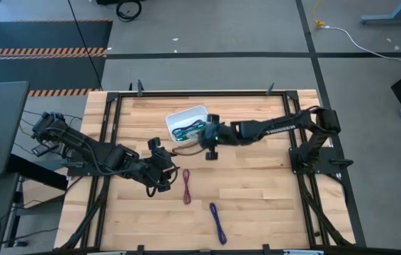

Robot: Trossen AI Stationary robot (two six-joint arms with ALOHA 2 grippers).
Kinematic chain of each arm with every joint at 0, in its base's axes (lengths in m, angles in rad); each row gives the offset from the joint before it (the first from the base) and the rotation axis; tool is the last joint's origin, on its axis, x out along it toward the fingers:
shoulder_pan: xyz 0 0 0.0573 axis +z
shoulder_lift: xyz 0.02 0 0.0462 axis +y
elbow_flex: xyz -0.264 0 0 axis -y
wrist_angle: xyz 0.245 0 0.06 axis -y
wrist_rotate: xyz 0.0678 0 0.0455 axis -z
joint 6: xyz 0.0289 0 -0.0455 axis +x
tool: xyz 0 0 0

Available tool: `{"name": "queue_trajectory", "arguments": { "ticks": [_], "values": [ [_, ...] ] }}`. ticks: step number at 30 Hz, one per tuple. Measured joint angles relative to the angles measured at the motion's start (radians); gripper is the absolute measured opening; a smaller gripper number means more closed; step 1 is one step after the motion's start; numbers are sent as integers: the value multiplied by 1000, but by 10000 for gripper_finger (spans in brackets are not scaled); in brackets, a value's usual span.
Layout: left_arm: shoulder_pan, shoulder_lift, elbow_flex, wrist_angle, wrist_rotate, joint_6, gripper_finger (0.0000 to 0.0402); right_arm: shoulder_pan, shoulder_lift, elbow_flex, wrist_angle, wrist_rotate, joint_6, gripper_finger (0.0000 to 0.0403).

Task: Pick and place USB-C Cables
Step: Put the white charger cable into the white bin

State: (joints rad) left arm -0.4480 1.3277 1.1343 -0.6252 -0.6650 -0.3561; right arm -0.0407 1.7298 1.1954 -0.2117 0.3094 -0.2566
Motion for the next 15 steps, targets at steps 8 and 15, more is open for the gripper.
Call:
{"name": "queue_trajectory", "arguments": {
  "ticks": [8, 15],
  "values": [
    [-1, 0, 0, 1, 0, -66, 217, -116, 0, 0, 52, -153, -379, 27],
    [-1, 0, 0, 4, 0, -131, 217, -209, 4, 0, 71, -301, -452, 28]
  ]
}}
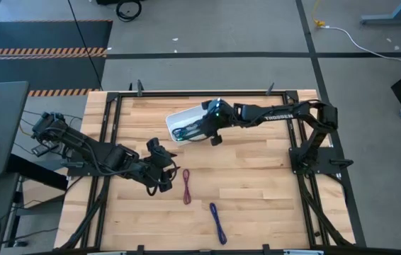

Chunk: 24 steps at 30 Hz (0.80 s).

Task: Pick and place USB-C Cables
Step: Put the white charger cable into the white bin

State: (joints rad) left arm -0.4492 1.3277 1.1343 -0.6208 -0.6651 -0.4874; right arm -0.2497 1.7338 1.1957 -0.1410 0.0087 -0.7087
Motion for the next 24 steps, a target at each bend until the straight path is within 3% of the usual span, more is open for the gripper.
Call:
{"name": "queue_trajectory", "arguments": {
  "ticks": [6, 18, 24],
  "values": [
    [0, 0, 0, 9, 0, -48, 217, -41, 1, 0, -8, -80, 6, 35],
    [0, 1, 0, 53, 0, -51, 217, -42, 1, 0, 31, -90, 2, 50],
    [0, 1, 0, 53, 0, -51, 217, -42, 1, 0, 39, -134, 2, 99]
  ]
}}
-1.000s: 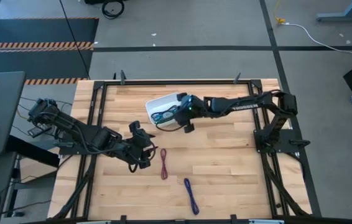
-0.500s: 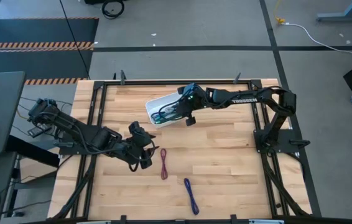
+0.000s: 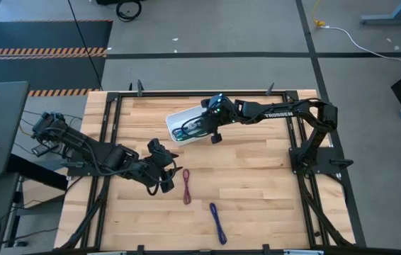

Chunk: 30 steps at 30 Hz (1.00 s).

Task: Pick and place USB-C Cables
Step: Put the white charger cable into the white bin, then put the pink charger cable into the white bin

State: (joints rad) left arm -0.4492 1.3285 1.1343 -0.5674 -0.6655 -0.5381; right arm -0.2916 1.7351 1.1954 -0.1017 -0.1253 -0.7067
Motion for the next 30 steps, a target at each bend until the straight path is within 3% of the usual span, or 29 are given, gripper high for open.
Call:
{"name": "queue_trajectory", "arguments": {
  "ticks": [7, 12, 17, 24, 30],
  "values": [
    [0, 0, 0, -2, 0, 1, 217, 0, 0, 0, 15, 59, 114, 177],
    [0, 0, 0, -8, 0, 3, 217, 0, 0, 0, 23, 71, 341, 206],
    [0, 0, 0, -8, 0, 35, 217, 15, 0, 0, 5, 66, 525, 214],
    [0, 0, 0, -69, 1, 77, 217, 60, 0, 0, -101, -37, 732, 207],
    [7, 0, -1, -147, 1, 95, 217, 164, 0, 0, -235, -85, 762, 202]
  ]
}}
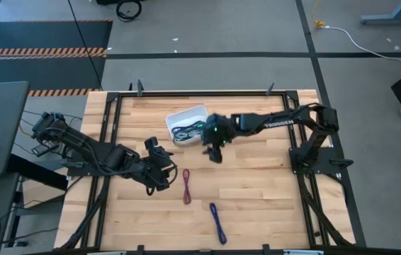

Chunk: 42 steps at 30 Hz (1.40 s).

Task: Pick and place USB-C Cables
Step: Put the pink charger cable into the white bin

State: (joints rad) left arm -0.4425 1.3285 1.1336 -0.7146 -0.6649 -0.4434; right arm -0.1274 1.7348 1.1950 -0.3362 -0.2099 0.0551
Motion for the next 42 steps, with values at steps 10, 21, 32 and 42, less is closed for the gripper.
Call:
{"name": "queue_trajectory", "arguments": {
  "ticks": [10, 21, 32, 42],
  "values": [
    [34, 62, -4, -46, -15, -432, 215, 191, 0, 0, -1, 241, -109, 201],
    [53, 290, -18, 34, 67, -736, 195, 161, -15, 0, -374, 580, 57, 201],
    [54, 389, -18, 200, 185, -889, 187, 84, -17, 0, -489, 636, 88, 201],
    [51, 479, -18, 221, 285, -991, 179, 44, -17, 0, -497, 636, 54, 201]
  ]
}}
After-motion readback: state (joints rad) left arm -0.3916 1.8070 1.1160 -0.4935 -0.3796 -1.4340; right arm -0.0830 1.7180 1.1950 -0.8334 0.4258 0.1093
